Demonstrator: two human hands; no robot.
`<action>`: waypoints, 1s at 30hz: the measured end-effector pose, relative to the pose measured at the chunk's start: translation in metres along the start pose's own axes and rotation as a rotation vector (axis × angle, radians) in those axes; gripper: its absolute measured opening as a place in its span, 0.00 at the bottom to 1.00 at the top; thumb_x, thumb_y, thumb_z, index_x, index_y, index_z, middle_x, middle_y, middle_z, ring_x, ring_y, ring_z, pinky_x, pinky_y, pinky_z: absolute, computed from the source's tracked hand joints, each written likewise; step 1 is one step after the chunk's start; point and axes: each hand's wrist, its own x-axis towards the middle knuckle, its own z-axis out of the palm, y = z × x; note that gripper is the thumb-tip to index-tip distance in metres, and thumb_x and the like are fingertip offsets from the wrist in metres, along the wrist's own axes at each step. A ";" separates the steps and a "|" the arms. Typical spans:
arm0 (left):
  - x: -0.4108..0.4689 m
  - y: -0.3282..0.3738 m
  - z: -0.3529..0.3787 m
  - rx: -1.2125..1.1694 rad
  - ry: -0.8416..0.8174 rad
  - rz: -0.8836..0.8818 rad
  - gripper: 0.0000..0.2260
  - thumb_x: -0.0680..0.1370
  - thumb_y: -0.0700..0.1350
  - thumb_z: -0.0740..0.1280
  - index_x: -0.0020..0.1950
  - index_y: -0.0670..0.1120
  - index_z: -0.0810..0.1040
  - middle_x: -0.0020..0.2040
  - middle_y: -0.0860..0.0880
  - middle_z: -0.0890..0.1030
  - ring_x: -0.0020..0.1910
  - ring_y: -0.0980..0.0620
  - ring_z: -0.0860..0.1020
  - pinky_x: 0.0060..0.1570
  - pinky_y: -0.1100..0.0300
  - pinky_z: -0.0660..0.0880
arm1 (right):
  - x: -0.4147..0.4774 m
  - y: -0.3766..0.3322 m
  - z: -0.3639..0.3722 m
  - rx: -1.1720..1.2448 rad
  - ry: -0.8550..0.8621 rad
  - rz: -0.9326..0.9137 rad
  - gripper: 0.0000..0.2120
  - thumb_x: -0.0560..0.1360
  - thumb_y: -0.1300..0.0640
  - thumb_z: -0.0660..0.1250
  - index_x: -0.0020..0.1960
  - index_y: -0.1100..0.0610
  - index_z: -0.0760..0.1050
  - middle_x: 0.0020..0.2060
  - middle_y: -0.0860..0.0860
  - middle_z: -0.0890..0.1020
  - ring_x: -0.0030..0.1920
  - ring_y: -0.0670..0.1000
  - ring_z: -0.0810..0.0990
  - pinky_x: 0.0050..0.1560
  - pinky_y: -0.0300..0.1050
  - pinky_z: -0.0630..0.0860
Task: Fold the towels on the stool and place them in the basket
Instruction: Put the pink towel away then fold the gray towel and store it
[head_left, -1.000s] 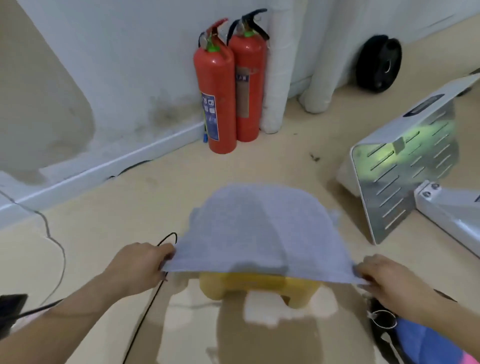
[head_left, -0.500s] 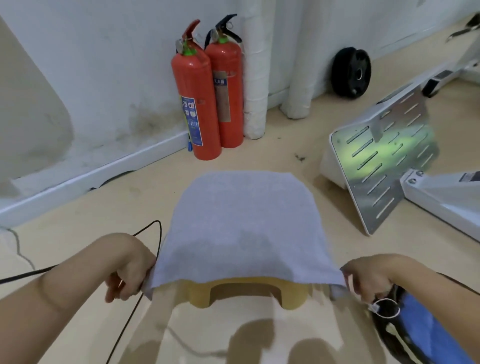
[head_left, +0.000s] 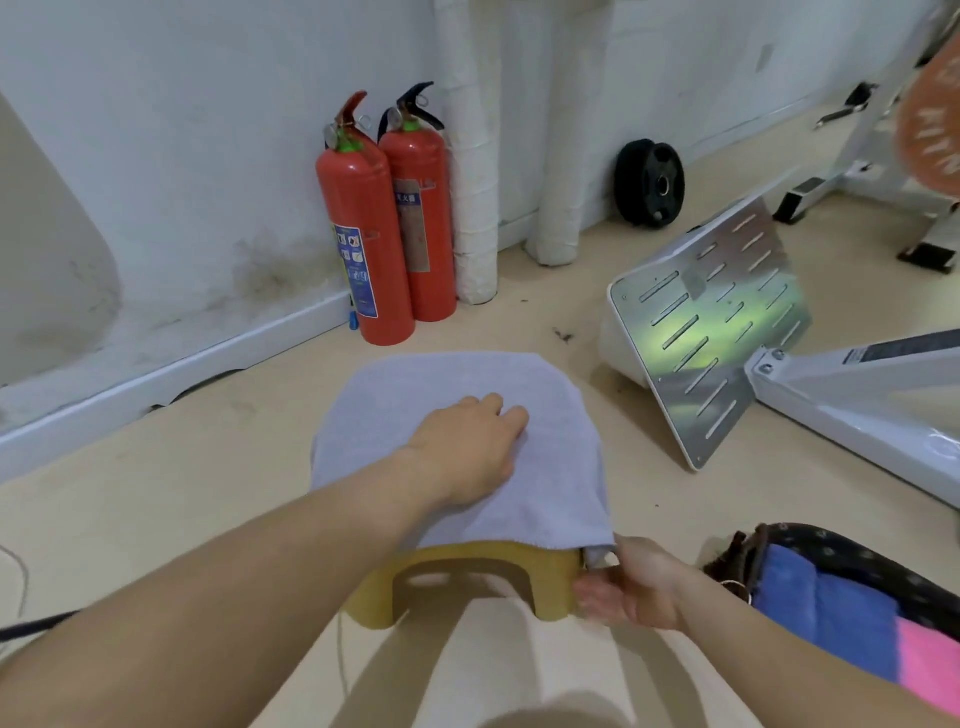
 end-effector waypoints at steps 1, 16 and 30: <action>0.002 -0.002 0.000 -0.036 -0.014 -0.009 0.11 0.79 0.48 0.56 0.60 0.46 0.68 0.51 0.45 0.71 0.45 0.45 0.71 0.40 0.50 0.70 | 0.002 -0.001 -0.001 0.045 0.033 -0.064 0.08 0.77 0.60 0.63 0.42 0.64 0.75 0.33 0.59 0.77 0.29 0.54 0.76 0.32 0.45 0.80; -0.047 -0.094 0.002 -0.336 0.063 -0.506 0.04 0.74 0.47 0.64 0.47 0.51 0.76 0.43 0.52 0.80 0.45 0.48 0.77 0.43 0.58 0.72 | -0.148 -0.155 0.085 -0.255 0.008 -1.039 0.09 0.75 0.65 0.66 0.52 0.56 0.81 0.41 0.52 0.79 0.43 0.49 0.76 0.45 0.44 0.73; -0.051 -0.073 -0.020 -0.646 -0.262 -0.246 0.07 0.70 0.48 0.74 0.39 0.48 0.77 0.33 0.52 0.78 0.32 0.54 0.75 0.38 0.57 0.75 | -0.100 -0.113 0.161 -0.837 -0.043 -0.973 0.08 0.73 0.67 0.63 0.47 0.56 0.76 0.28 0.51 0.75 0.23 0.49 0.70 0.24 0.38 0.70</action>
